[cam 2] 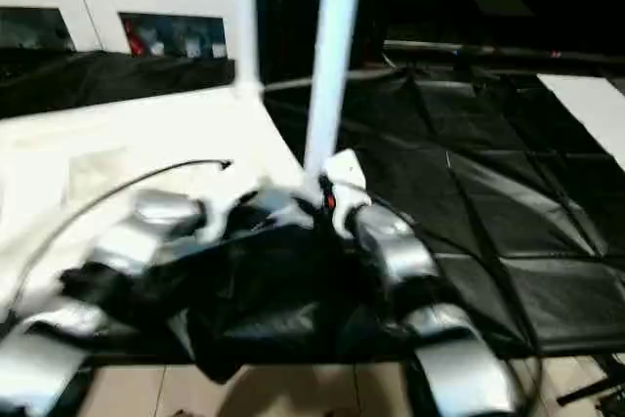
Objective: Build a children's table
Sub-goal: Rotate leg to tighten
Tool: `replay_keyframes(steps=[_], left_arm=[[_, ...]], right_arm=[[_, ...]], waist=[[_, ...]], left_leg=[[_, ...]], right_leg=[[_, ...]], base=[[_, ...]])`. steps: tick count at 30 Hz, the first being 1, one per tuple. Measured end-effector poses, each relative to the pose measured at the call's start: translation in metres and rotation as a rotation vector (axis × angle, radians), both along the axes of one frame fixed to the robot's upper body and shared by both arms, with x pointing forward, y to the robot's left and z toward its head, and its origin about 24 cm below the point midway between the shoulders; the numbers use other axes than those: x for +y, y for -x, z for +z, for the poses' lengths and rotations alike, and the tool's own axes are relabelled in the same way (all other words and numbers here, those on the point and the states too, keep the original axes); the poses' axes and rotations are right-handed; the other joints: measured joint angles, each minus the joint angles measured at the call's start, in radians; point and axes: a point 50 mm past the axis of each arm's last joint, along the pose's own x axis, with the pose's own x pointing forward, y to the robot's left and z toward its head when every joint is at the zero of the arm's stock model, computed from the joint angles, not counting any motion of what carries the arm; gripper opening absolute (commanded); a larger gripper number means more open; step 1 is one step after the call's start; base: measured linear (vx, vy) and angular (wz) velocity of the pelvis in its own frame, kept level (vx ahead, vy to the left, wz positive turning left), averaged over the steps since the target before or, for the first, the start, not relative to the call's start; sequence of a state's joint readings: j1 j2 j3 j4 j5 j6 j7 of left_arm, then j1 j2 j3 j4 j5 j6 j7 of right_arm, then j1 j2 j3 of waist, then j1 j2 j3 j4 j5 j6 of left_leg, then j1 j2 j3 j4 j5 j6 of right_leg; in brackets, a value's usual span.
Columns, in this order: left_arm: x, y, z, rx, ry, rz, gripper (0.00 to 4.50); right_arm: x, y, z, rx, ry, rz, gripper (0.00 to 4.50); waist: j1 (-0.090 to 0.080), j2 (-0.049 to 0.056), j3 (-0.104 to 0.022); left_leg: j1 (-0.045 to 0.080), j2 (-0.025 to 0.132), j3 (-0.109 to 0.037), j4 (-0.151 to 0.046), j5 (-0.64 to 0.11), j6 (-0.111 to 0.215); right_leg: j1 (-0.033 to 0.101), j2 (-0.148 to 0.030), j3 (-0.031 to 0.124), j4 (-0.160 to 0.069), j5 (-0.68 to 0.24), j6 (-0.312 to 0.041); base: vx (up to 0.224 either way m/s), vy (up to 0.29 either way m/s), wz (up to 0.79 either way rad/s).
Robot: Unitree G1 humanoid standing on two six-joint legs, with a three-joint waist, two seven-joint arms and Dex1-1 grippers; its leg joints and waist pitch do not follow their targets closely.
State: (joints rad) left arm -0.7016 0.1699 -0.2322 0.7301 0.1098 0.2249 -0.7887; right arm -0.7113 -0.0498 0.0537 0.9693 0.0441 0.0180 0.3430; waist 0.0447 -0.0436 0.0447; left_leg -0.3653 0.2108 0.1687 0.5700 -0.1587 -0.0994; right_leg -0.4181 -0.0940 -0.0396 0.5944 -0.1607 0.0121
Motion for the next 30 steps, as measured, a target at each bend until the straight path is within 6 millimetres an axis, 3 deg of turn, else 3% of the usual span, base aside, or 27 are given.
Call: replay_keyframes(steps=[1, 4, 9, 12, 16, 20, 23, 26, 30], left_arm=[[-0.001, 0.0, 0.0, 0.0, -0.001, 0.002, 0.0], [-0.001, 0.0, 0.0, -0.001, -0.001, -0.001, 0.0], [0.003, 0.001, 0.0, 0.004, -0.005, -0.032, 0.0], [0.011, 0.006, 0.001, 0.014, -0.014, -0.087, 0.0], [0.032, 0.014, 0.004, 0.053, -0.028, -0.195, 0.0], [0.037, 0.018, 0.007, 0.076, -0.017, -0.27, 0.0], [0.041, 0.022, 0.007, 0.086, -0.009, -0.338, 0.0], [0.046, 0.026, 0.007, 0.112, 0.003, -0.381, 0.0], [0.051, 0.029, 0.007, 0.139, 0.002, -0.417, 0.0]], right_arm=[[0.0, 0.0, -0.001, -0.005, 0.006, -0.006, 2.74], [0.0, 0.0, -0.002, -0.022, 0.008, -0.004, 3.44], [0.0, 0.001, 0.0, -0.019, -0.009, 0.049, 3.8], [-0.007, 0.001, 0.003, -0.03, 0.022, 0.168, 3.98], [-0.017, 0.01, 0.008, -0.025, 0.04, 0.417, 3.98], [-0.028, 0.02, 0.012, 0.025, 0.033, 0.586, 3.98], [-0.036, 0.027, 0.014, 0.054, 0.026, 0.682, 3.98], [-0.032, 0.03, 0.013, 0.082, -0.023, 0.731, 3.98], [-0.03, 0.034, 0.012, 0.107, -0.051, 0.773, 3.65]], waist=[[0.001, -0.001, -0.001], [0.002, -0.001, -0.001], [-0.001, -0.001, -0.001], [0.0, -0.001, -0.001], [0.002, -0.001, -0.001], [0.016, -0.002, -0.001], [0.026, -0.002, -0.001], [0.033, -0.001, 0.0], [0.042, -0.001, 0.0]], left_leg=[[0.0, 0.0, 0.0, 0.0, 0.0, 0.0], [0.0, 0.0, 0.0, 0.0, 0.0, 0.0], [-0.001, 0.0, 0.0, -0.001, 0.0, 0.0], [-0.002, 0.001, 0.0, -0.004, 0.0, 0.0], [-0.002, 0.005, 0.0, -0.006, 0.0, 0.0], [-0.001, 0.011, 0.002, -0.006, 0.0, 0.0], [-0.001, 0.012, 0.004, -0.005, 0.0, 0.0], [0.0, 0.013, 0.005, -0.005, 0.0, 0.0], [0.0, 0.013, 0.005, -0.005, 0.0, -0.001]], right_leg=[[0.0, 0.0, 0.0, 0.0, 0.0, 0.0], [0.001, 0.0, 0.0, 0.0, 0.0, 0.0], [0.0, 0.0, -0.001, 0.0, 0.0, 0.0], [0.0, 0.0, -0.002, 0.001, 0.0, 0.0], [0.0, 0.002, -0.004, 0.002, 0.002, -0.004], [-0.001, 0.003, -0.006, 0.001, 0.003, -0.005], [0.0, 0.003, -0.007, 0.001, 0.003, -0.006], [-0.001, 0.003, -0.007, 0.002, 0.003, -0.006], [0.0, 0.003, -0.007, 0.002, 0.003, -0.006]], base=[[0.0, 0.0, 0.0], [0.0, 0.0, 0.0], [0.0, 0.0, 0.0], [0.0, 0.0, 0.0], [0.0, 0.0, 0.0], [0.0, 0.0, 0.0], [0.0, 0.0, 0.0], [0.0, 0.0, 0.0], [0.0, 0.0, 0.0]])
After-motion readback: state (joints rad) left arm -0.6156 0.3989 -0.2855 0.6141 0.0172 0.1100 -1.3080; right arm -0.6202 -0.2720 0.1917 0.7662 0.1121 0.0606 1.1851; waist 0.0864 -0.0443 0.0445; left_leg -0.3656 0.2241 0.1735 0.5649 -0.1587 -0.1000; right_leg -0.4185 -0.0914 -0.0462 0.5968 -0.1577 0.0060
